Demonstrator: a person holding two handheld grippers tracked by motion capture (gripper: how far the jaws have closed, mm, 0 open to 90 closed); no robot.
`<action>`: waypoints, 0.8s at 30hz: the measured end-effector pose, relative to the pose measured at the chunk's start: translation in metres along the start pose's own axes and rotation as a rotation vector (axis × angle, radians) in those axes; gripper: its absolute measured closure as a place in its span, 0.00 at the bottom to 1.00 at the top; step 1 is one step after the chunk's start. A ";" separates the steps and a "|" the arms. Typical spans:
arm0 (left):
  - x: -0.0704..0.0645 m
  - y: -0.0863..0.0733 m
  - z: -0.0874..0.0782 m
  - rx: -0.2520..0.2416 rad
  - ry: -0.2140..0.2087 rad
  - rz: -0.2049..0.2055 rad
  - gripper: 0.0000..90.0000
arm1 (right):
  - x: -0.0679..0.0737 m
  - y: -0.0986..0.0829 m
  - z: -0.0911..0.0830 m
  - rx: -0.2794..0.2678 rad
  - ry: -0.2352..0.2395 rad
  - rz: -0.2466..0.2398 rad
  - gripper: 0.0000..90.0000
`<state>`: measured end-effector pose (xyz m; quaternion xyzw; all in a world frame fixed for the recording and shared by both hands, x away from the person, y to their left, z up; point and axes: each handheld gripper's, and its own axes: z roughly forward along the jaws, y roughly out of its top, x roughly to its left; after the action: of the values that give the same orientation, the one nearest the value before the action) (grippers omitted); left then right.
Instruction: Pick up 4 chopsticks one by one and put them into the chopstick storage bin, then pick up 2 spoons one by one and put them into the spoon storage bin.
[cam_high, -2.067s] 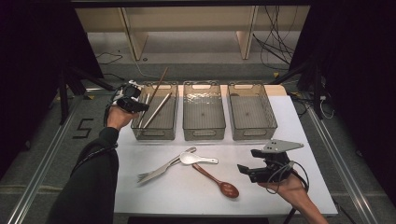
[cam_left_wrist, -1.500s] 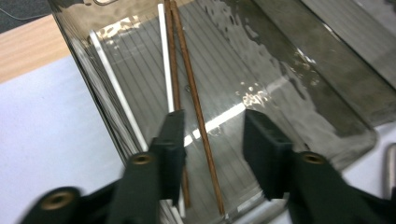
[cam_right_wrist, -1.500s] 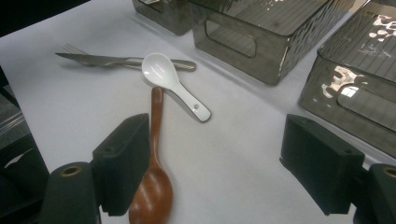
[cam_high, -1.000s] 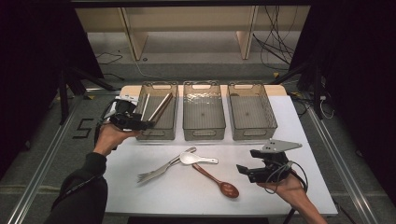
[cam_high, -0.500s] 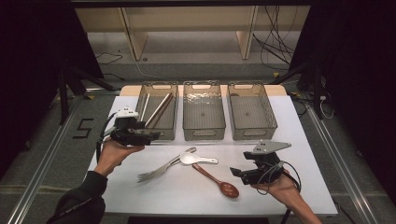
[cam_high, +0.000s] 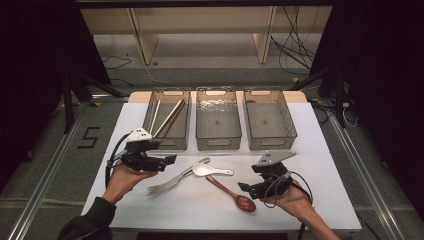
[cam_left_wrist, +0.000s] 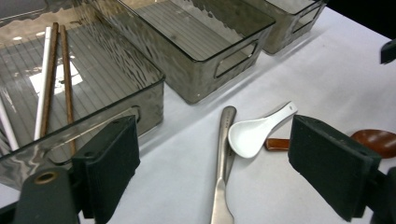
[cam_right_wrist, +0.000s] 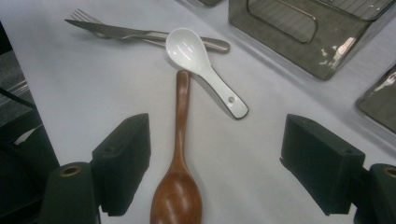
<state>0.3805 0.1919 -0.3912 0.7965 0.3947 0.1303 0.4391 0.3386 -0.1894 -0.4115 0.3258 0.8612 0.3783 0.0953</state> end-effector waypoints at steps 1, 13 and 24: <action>-0.001 -0.001 0.000 -0.001 -0.008 -0.001 0.18 | 0.000 0.000 0.002 0.006 0.001 -0.002 0.28; -0.012 -0.011 0.000 -0.010 -0.021 0.007 0.18 | 0.001 0.001 0.012 0.058 0.012 -0.007 0.28; -0.016 -0.017 -0.005 -0.001 -0.005 0.029 0.18 | 0.003 0.002 0.019 0.091 0.012 -0.010 0.28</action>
<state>0.3587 0.1876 -0.3996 0.8022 0.3821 0.1349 0.4385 0.3454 -0.1754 -0.4228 0.3231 0.8797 0.3401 0.0774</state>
